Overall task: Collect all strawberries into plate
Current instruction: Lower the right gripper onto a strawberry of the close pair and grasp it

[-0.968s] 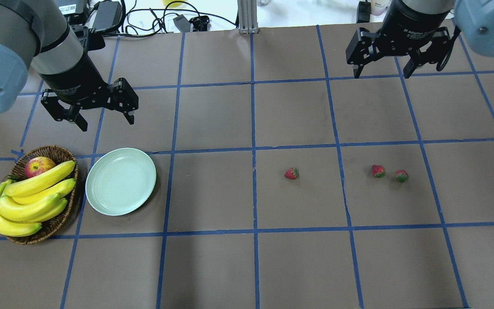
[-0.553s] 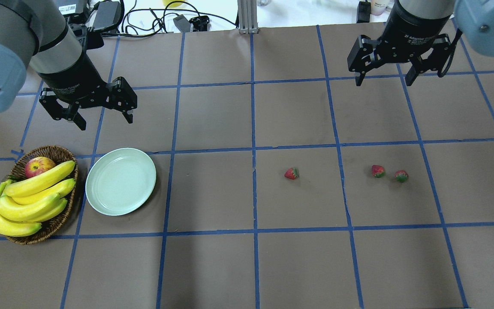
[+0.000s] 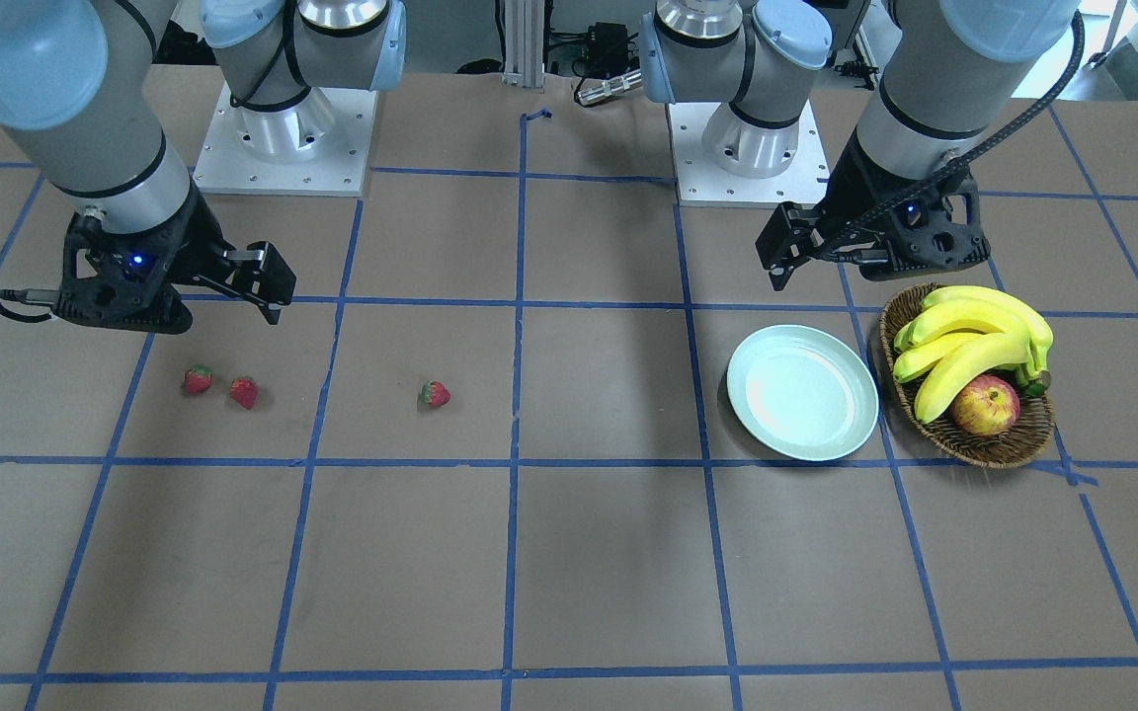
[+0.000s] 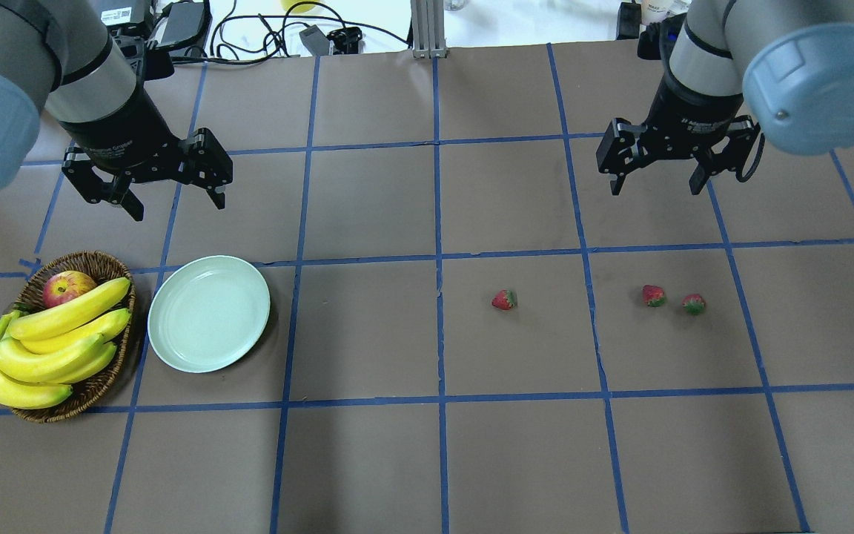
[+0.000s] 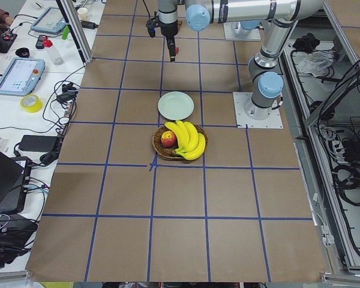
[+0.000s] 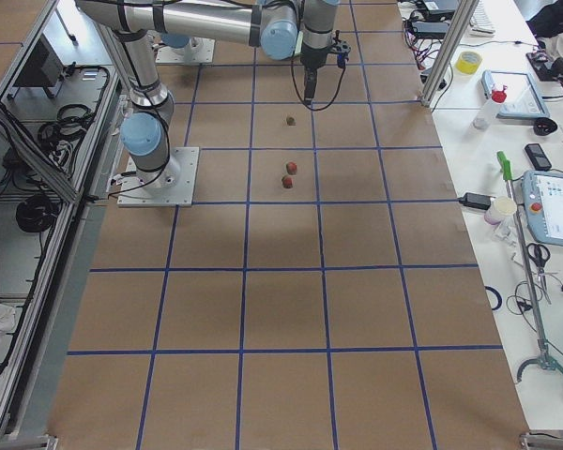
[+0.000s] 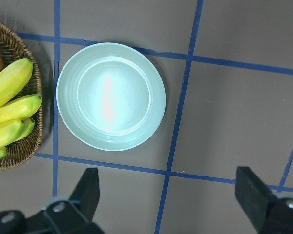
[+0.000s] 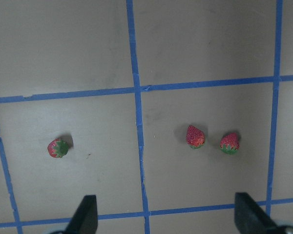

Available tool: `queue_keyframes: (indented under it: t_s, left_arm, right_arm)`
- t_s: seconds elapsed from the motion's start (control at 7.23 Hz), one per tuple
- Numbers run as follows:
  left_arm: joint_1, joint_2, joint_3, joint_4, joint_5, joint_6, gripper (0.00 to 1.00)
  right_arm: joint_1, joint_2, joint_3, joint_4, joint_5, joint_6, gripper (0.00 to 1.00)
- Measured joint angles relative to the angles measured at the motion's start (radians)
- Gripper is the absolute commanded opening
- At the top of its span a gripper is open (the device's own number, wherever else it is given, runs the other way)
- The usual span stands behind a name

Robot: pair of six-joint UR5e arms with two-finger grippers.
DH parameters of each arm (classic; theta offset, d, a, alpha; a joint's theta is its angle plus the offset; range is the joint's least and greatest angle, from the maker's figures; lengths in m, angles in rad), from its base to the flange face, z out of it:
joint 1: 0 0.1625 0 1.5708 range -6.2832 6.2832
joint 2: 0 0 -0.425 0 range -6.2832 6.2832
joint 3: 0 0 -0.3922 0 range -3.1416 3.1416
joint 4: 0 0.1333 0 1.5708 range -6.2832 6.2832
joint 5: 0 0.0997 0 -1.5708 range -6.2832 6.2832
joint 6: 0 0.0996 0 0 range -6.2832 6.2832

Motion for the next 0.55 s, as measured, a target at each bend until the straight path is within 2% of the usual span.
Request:
queue_keyframes:
  t_s: [0.42, 0.55]
  left_arm:
    - [0.000, 0.001, 0.003, 0.000, 0.008, 0.000, 1.00]
    - [0.000, 0.002, 0.004, 0.001, 0.007, -0.001, 1.00]
  right_arm:
    - [-0.108, 0.046, 0.249, -0.292, 0.006, -0.055, 0.99]
    - [-0.124, 0.081, 0.315, -0.390, 0.007, -0.061, 0.96]
